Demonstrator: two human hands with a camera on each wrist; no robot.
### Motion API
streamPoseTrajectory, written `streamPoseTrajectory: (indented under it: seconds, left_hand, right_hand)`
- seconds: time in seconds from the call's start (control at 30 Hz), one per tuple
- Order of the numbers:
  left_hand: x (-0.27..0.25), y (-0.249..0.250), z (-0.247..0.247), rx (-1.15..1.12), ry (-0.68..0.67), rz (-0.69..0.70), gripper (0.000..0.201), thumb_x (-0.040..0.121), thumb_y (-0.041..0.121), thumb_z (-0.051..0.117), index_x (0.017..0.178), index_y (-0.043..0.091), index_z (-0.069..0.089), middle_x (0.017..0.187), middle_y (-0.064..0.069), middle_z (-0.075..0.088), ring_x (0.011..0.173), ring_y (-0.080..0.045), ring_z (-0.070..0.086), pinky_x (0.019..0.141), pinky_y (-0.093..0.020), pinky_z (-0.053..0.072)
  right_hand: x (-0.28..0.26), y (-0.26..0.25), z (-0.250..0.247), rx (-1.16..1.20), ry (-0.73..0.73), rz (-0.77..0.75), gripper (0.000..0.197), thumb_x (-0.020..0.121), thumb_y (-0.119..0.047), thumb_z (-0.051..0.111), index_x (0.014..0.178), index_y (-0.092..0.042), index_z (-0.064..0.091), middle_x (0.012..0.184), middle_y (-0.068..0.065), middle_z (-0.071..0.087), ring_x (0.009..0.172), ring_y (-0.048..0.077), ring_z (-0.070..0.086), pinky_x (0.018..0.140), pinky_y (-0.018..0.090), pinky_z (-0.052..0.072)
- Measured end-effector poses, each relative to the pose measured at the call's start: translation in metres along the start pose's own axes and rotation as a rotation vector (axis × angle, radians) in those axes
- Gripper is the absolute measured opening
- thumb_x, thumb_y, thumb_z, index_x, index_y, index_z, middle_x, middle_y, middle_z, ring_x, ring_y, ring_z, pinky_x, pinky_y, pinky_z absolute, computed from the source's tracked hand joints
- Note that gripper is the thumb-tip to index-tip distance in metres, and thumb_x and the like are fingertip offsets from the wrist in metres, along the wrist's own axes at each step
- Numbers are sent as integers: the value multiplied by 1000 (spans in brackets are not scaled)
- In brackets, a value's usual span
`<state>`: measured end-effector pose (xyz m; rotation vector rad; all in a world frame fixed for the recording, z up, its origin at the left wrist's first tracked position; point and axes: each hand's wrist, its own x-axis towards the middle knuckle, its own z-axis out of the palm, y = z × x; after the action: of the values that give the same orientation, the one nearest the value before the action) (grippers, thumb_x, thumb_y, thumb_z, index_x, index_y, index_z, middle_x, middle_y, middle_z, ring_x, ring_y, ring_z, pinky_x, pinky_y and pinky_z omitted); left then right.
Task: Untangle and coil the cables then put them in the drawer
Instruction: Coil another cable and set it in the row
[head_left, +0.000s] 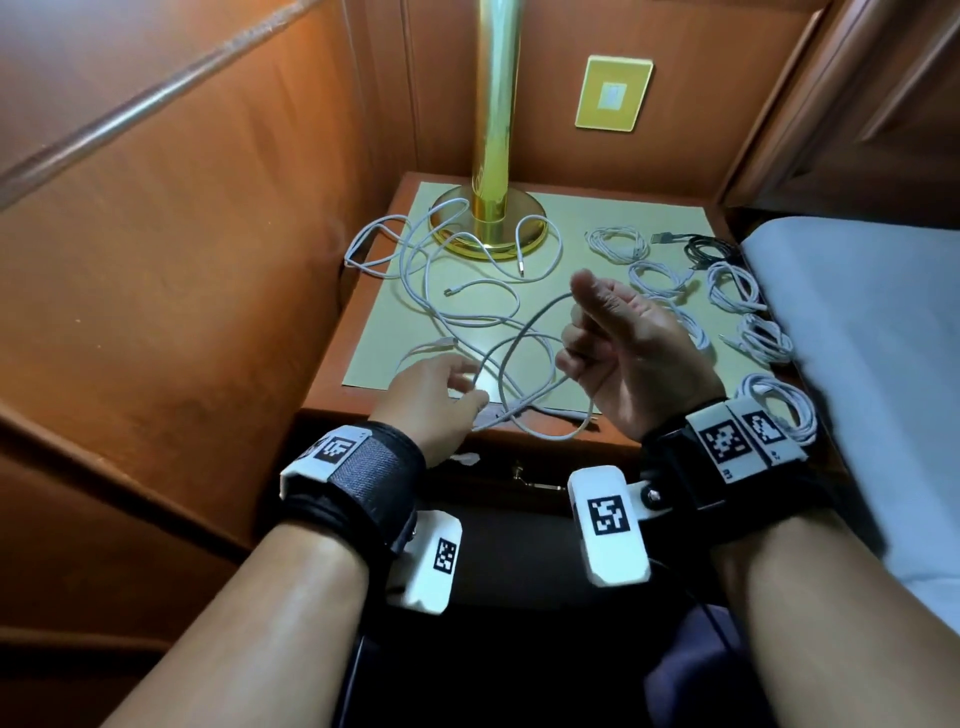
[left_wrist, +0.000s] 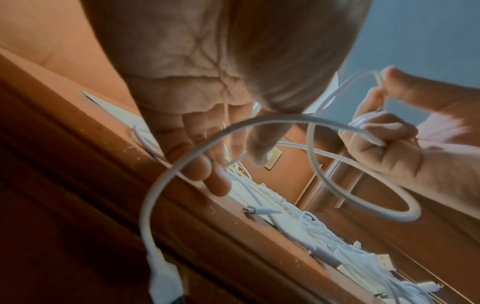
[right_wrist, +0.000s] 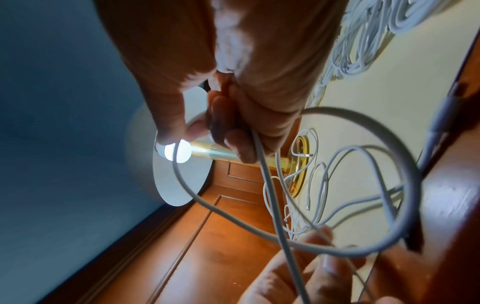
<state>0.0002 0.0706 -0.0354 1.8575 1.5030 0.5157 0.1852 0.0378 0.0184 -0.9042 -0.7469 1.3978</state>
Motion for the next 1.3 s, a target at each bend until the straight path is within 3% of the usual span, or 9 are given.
streamPoseTrajectory:
  seconds: [0.1,0.37,0.5,0.63,0.8,0.93,1.07,1.17,1.3]
  left_hand:
    - [-2,-2,-3,53,4,39,11,94,22,62,87,23,70,84,7,71,89,-17,67,76,-24,46]
    - [-48,-3,-48,-409,385,222,20,84,27,51,81,25,71,82,-2,72,80,-26,70,80,-51,58]
    - [-112,13,-52,-720,331,327,30,75,10,44,65,15,73,76,-14,69,85,-47,64,88,-59,53]
    - [-169,22,-31,-882,180,370,23,74,15,51,59,10,68,62,-11,63,62,-46,45,74,-73,44]
    - [-223,18,-1,-955,-21,319,15,71,22,59,65,8,60,60,-15,41,49,-20,36,53,-34,38]
    - [-242,22,13,-892,-24,325,15,76,21,63,70,8,58,60,-12,45,50,-21,40,49,-27,38]
    - [-249,28,30,-799,29,334,16,83,22,65,77,9,58,62,-14,46,50,-22,41,48,-29,36]
    - [-250,32,39,-884,2,275,10,84,10,64,82,9,54,64,-11,36,45,-14,31,41,-23,26]
    - [-242,12,42,-735,19,228,16,79,15,69,91,17,58,71,1,45,52,-8,40,42,-19,36]
  right_hand:
    - [-3,-4,-2,97,-59,-25,28,84,-29,67,68,-23,44,58,-6,32,50,8,32,51,24,35]
    - [-61,-6,-14,-226,-153,21,24,70,-24,72,58,-19,51,60,1,43,58,17,46,61,32,39]
    - [-108,5,-8,-647,-103,-20,6,81,-18,77,81,-22,72,78,1,66,77,19,64,70,30,52]
    - [-160,28,-3,-690,30,-41,46,82,-15,79,120,-30,60,120,4,58,88,14,68,81,28,56]
    - [-222,38,-14,-693,-11,-11,86,86,-11,76,150,-38,26,145,2,42,125,14,57,106,33,47]
    - [-262,44,-22,-523,-196,202,55,87,-34,58,140,-19,53,127,7,68,117,12,63,96,25,50]
    - [-293,52,-26,-368,-225,300,36,90,-41,54,92,-9,70,98,14,75,104,37,66,90,39,49]
    - [-297,46,-28,-301,-65,156,33,96,-35,56,72,-13,53,58,8,49,64,30,62,66,40,52]
    - [-289,15,-42,35,203,48,40,106,-39,35,69,-23,39,54,-7,25,40,7,23,40,21,28]
